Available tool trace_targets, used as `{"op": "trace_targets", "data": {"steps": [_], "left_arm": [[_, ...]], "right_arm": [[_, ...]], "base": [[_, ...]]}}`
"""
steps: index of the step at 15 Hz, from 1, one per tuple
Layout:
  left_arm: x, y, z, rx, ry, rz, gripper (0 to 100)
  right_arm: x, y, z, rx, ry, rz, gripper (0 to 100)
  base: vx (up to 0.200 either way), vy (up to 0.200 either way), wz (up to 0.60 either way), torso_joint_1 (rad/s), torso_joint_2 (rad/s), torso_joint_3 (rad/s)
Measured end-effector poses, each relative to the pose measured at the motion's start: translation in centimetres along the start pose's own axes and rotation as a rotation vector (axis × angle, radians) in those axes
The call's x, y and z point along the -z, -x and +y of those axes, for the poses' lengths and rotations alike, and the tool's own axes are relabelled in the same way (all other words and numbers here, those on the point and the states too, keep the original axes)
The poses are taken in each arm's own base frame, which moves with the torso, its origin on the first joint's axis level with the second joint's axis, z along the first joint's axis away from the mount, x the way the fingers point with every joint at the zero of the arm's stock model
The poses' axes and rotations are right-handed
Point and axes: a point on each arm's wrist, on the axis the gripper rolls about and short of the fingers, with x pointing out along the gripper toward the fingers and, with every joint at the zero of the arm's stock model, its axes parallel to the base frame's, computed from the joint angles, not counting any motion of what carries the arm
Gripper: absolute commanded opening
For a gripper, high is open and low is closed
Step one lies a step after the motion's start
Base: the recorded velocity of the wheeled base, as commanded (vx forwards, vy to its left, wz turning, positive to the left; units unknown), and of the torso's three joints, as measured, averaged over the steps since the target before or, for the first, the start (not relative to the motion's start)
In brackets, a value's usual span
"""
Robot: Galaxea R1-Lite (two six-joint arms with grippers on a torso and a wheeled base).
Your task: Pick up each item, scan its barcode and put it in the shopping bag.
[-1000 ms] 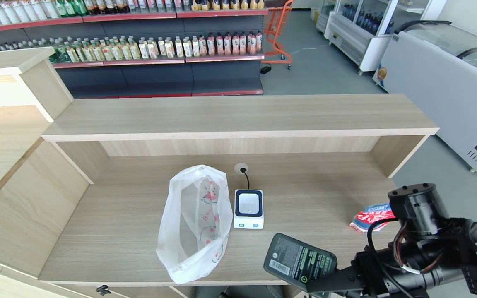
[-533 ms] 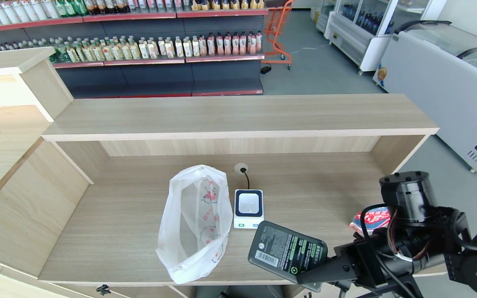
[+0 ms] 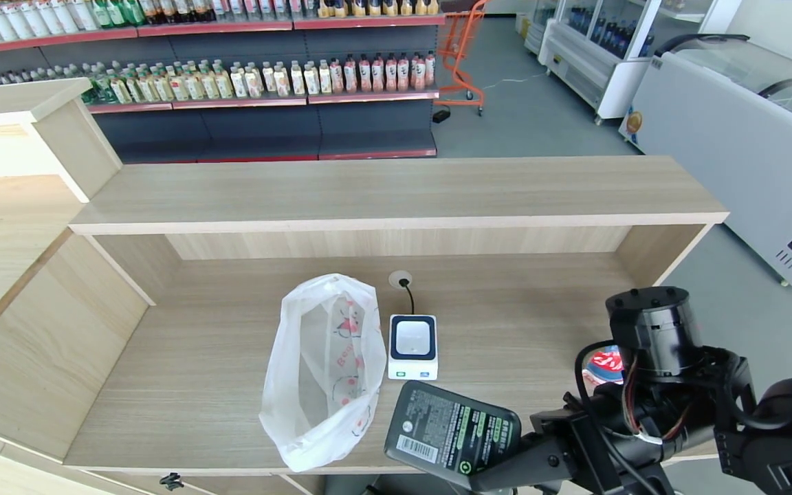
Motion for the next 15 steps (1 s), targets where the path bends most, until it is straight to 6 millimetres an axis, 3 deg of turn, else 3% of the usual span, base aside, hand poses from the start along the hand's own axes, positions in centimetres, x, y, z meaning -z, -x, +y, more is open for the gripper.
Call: {"op": "trace_targets", "data": {"steps": [4, 9, 15], "left_arm": [[0.0, 0.0, 0.0, 0.0, 0.0, 0.0, 100], [0.0, 0.0, 0.0, 0.0, 0.0, 0.0, 100], [0.0, 0.0, 0.0, 0.0, 0.0, 0.0, 100]], "right_arm": [[1.0, 0.8, 0.6, -0.021, 0.003, 0.039, 0], [3.1, 0.4, 0.8, -0.01, 0.019, 0.06, 0], [3.3, -0.4, 1.5, -0.002, 0.002, 0.041, 0]], "base": [[0.0, 0.0, 0.0, 0.0, 0.0, 0.0], [0.0, 0.0, 0.0, 0.0, 0.0, 0.0], [0.0, 0.0, 0.0, 0.0, 0.0, 0.0]]}}
